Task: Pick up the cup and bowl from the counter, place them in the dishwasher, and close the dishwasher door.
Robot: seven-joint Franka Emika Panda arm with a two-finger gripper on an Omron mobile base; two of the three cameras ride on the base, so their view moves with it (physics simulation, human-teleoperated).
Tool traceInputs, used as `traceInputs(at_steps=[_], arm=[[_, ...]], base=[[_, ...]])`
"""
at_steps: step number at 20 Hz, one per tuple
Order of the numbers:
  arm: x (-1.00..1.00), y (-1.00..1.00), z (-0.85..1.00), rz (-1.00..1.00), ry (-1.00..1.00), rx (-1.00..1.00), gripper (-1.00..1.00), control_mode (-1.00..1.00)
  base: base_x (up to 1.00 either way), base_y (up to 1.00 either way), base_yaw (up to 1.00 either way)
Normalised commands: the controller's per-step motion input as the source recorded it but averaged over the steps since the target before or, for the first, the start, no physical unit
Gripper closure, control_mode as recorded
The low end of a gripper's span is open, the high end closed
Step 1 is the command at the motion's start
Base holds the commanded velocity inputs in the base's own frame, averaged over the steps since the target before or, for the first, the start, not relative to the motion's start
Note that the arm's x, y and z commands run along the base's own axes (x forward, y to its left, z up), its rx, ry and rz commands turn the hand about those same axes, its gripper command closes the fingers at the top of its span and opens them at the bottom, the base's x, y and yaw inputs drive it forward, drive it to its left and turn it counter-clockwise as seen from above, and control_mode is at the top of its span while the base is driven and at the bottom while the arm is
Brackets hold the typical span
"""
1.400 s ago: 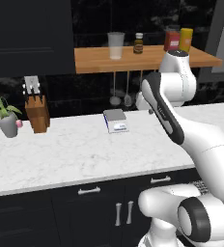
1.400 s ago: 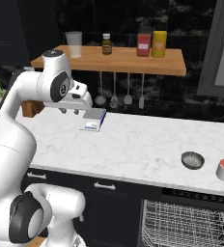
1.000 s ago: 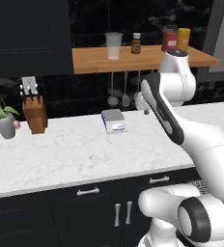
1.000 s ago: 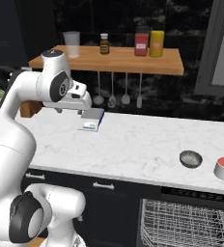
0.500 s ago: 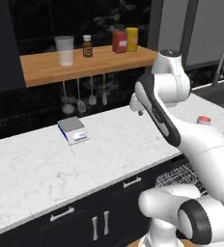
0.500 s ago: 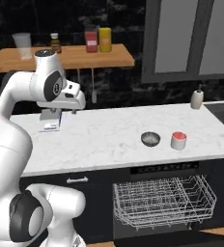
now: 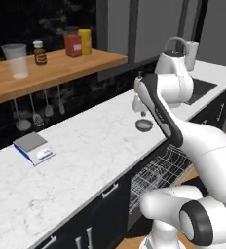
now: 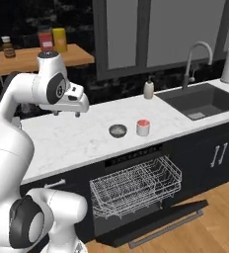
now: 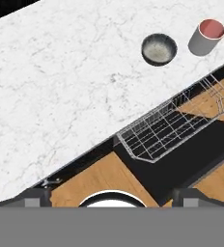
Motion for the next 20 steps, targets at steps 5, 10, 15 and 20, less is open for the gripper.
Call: traceInputs(at_steps=[5,10,15,20], arm=[[0.0,0.0,0.0,0.0,0.0,0.0,-1.0,1.0],[0.0,0.0,0.0,0.0,0.0,0.0,-1.0,1.0],[0.0,0.0,0.0,0.0,0.0,0.0,-1.0,1.0],[0.0,0.0,0.0,0.0,0.0,0.0,-1.0,1.0]], base=[[-0.06,0.48,-0.41],[-0.03,0.42,-0.36],[0.0,0.46,-0.31],[0.0,0.45,-0.26]])
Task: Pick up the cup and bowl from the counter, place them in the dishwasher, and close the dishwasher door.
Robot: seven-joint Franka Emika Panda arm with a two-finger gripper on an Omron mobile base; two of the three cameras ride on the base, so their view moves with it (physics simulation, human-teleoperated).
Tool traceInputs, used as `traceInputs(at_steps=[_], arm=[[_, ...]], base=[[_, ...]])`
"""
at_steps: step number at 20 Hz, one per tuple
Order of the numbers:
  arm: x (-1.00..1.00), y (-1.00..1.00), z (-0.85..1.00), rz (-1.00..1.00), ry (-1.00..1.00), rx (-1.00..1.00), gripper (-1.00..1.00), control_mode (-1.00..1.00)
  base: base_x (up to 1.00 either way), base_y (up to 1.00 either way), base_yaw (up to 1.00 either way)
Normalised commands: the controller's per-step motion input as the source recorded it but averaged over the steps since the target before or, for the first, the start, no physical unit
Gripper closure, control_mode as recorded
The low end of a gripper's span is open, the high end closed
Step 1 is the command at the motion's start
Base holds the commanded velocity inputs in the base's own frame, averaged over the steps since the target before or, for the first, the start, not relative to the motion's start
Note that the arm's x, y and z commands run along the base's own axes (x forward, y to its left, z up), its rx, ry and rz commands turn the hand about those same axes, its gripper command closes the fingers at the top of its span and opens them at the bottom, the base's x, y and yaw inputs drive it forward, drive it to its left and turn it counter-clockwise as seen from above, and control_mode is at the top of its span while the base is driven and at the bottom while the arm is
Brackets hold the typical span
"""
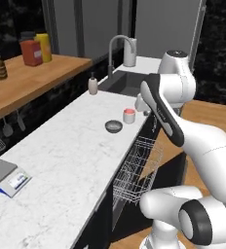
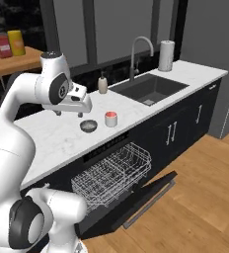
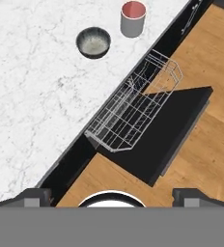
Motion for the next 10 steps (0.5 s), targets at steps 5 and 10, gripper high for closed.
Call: traceInputs(at_steps=[5,10], arm=[[0.0,0.0,0.0,0.0,0.0,0.0,-1.0,1.0],[0.0,0.0,0.0,0.0,0.0,0.0,-1.0,1.0]], base=[[0.0,0.44,-0.2],[0.0,0.51,-0.17]])
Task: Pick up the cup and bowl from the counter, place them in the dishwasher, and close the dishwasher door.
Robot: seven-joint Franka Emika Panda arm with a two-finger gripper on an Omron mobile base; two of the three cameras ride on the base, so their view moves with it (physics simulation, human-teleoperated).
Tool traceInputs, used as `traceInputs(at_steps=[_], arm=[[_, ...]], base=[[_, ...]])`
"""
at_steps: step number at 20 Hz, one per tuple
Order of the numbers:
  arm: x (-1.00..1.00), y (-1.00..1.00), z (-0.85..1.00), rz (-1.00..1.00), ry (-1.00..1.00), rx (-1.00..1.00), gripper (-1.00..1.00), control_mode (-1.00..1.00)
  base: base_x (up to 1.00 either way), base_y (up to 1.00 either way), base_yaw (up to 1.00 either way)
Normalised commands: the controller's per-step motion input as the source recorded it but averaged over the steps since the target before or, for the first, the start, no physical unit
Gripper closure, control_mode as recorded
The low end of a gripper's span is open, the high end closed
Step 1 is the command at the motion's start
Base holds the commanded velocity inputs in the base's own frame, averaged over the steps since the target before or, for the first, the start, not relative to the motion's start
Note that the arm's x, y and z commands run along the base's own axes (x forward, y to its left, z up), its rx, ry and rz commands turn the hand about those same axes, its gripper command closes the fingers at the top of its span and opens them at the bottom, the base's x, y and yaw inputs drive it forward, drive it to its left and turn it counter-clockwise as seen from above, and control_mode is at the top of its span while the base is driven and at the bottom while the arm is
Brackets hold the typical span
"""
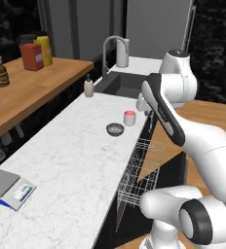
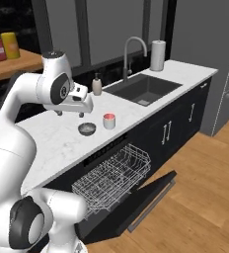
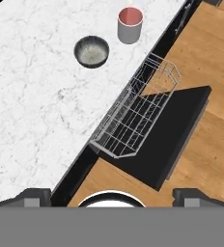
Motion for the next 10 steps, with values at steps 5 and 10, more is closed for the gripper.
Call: traceInputs(at_steps=[5,10], arm=[[0.03,0.15,0.0,-0.09,0.0,0.0,-1.0,-1.0],[0.22,0.0,0.0,-0.15,0.0,0.08,-1.0,-1.0]], base=[[0.01,0.2,-0.06],[0.0,0.0,0.0]])
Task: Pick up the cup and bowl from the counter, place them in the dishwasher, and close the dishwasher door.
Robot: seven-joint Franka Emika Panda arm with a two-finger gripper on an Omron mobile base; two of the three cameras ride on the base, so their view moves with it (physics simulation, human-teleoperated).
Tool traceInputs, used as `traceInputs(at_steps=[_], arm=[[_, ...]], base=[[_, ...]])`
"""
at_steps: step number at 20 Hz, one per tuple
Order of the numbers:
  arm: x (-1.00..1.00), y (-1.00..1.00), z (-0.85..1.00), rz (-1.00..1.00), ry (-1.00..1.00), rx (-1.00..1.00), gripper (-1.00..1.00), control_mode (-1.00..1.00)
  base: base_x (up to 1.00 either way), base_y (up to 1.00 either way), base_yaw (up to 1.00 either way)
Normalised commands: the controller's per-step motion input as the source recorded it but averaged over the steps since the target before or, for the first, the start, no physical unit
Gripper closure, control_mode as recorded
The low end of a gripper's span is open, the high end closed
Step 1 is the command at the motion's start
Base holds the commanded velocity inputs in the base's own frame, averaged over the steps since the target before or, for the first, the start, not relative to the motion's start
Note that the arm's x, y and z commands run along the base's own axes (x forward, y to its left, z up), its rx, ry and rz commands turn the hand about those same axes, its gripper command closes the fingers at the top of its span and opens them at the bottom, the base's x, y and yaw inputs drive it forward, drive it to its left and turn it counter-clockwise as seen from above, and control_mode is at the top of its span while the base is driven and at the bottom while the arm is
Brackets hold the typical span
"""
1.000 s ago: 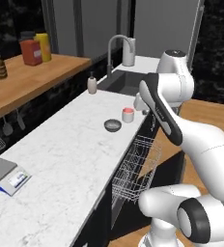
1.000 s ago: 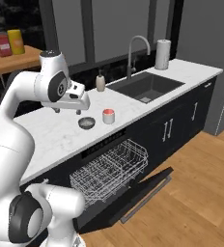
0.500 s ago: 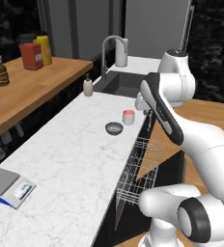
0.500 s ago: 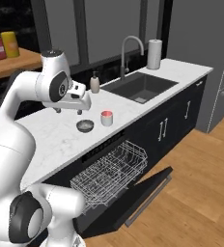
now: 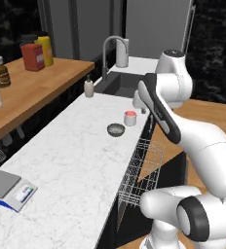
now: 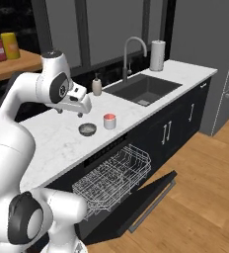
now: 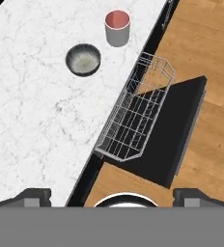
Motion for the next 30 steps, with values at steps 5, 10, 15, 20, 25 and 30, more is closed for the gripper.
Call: traceInputs(at_steps=[5,10,15,20,25,30], arm=[[0.59,-0.01,-0.13,-0.2,0.05,0.12,-1.0,-1.0],[0.73,-0.39,-0.34,-0.08,0.03,0.07,-1.0,-1.0],[0.58,-0.57,-0.43,0.0,0.0,0.0,-1.0,-1.0],[0.44,-0.18,-0.42,0.0,-0.02,0.0,-1.0,-1.0],[0.43,-0.04,-0.44,0.0,-0.04,0.0,-1.0,-1.0],[0.47,0.0,-0.36,0.0,-0.06,0.0,-1.0,-1.0]], base=[[0.0,0.0,0.0],[0.0,0.0,0.0],[0.0,0.0,0.0],[0.0,0.0,0.0],[0.0,0.0,0.0],[0.0,0.0,0.0]])
